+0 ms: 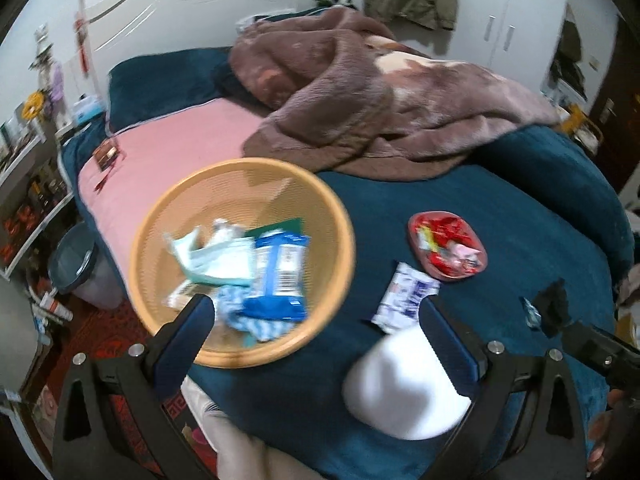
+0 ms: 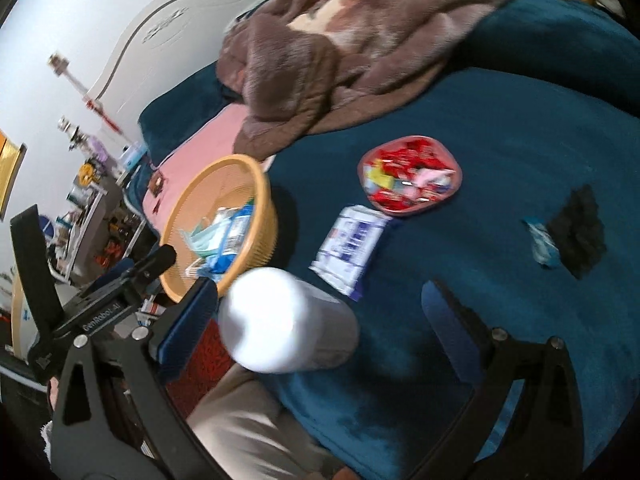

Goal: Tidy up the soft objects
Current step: 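Move both grippers back toward the black sock and small blue sachet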

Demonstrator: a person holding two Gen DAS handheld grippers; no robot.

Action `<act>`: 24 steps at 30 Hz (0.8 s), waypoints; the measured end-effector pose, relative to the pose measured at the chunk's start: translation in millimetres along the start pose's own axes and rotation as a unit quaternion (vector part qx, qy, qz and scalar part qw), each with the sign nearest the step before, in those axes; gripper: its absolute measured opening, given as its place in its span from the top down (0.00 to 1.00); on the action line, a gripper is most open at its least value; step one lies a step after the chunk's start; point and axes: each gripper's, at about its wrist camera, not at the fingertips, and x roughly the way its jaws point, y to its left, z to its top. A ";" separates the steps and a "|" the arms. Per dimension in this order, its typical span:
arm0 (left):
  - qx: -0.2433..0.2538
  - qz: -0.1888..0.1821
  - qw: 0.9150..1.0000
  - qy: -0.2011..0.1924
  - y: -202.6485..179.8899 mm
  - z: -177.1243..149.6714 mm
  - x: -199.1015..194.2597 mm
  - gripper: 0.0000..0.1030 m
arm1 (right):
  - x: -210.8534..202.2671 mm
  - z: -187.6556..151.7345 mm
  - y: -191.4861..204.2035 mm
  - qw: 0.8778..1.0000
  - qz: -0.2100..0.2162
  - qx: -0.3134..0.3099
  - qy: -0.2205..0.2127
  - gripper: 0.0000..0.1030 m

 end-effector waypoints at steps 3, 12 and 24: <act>0.019 -0.012 1.000 -0.004 -25.8 -1.9 -4.6 0.01 | -14.4 -5.8 -25.4 1.000 -0.009 0.022 -0.007 0.00; 0.091 -0.057 0.994 0.001 -117.8 -9.7 -1.2 0.01 | -48.6 -26.1 -114.0 0.993 -0.048 0.104 -0.025 0.00; 0.155 -0.114 0.979 0.060 -212.5 -42.5 34.8 0.01 | -53.9 -48.3 -193.0 0.980 -0.091 0.176 -0.017 0.00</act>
